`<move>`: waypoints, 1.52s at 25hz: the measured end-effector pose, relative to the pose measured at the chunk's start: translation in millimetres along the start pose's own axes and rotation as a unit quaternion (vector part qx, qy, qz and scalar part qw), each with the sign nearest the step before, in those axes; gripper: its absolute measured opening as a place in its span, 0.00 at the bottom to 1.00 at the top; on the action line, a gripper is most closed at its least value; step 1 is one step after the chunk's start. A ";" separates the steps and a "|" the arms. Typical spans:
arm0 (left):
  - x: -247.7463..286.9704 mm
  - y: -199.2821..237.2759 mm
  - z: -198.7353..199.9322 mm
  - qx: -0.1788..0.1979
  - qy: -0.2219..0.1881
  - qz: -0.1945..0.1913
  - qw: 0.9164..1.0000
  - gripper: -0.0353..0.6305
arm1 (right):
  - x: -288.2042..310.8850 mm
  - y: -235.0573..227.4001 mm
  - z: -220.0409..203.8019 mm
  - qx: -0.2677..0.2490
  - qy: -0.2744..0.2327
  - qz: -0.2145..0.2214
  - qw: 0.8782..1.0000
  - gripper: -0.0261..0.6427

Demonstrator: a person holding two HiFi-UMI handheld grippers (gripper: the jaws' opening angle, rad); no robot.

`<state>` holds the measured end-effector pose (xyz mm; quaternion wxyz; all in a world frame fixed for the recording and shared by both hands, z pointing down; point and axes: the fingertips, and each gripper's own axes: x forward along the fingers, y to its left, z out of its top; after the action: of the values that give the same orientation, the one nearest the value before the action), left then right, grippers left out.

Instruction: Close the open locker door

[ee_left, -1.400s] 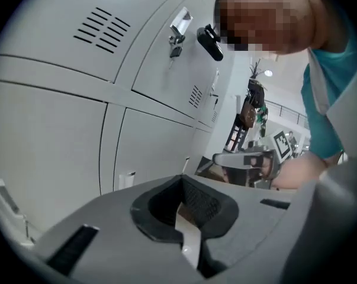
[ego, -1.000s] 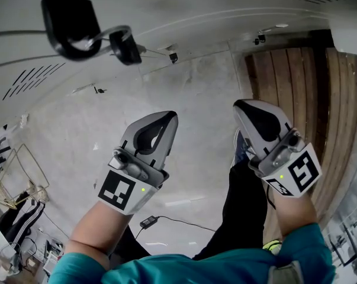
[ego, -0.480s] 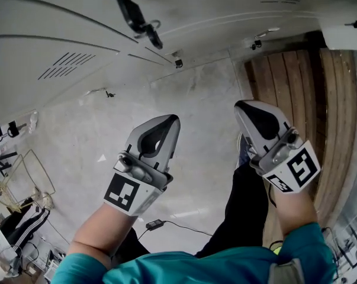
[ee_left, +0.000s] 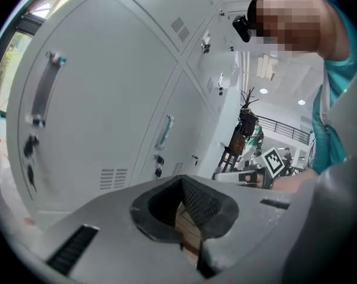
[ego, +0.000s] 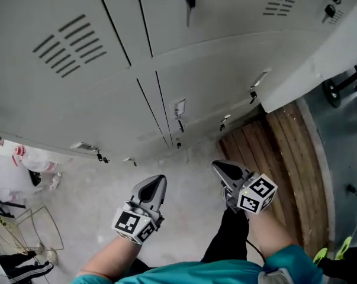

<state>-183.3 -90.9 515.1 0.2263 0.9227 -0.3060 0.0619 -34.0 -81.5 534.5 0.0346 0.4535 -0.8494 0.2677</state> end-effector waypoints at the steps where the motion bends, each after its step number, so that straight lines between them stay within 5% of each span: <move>1: -14.8 -6.8 20.9 0.002 0.001 0.003 1.000 0.06 | -10.2 13.7 22.4 0.004 -0.007 -0.005 1.000 0.04; 6: -51.9 -47.9 128.9 0.040 -0.007 0.004 0.999 0.06 | -71.8 51.5 133.3 -0.016 -0.031 -0.033 0.999 0.04; 12: -15.7 -131.9 246.0 0.100 -0.034 -0.003 0.994 0.06 | -161.9 41.6 244.3 -0.048 -0.059 -0.018 0.997 0.04; 18: 57.2 -209.3 321.4 0.027 -0.070 0.045 0.996 0.06 | -234.8 -8.0 312.2 -0.141 -0.004 0.041 0.989 0.04; 22: 60.7 -239.4 357.3 0.036 -0.085 0.079 0.993 0.06 | -259.1 -27.8 358.0 -0.161 -0.001 0.069 0.985 0.04; 26: 24.7 -252.2 389.4 0.029 -0.113 0.102 0.988 0.06 | -267.3 -4.6 396.3 -0.160 -0.005 0.090 0.983 0.04; 33: -91.5 -252.4 452.3 0.039 -0.193 0.092 0.976 0.06 | -252.9 108.6 454.6 -0.142 -0.044 0.122 0.981 0.04; 38: -172.2 -230.2 459.6 0.060 -0.185 0.107 0.975 0.06 | -229.3 178.5 463.9 -0.115 -0.068 0.111 0.985 0.04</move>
<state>-196.6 -44.3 -24.8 0.1022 0.8918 -0.4354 -0.0682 45.1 -55.1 -6.5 -0.0011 0.3664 -0.9200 0.1393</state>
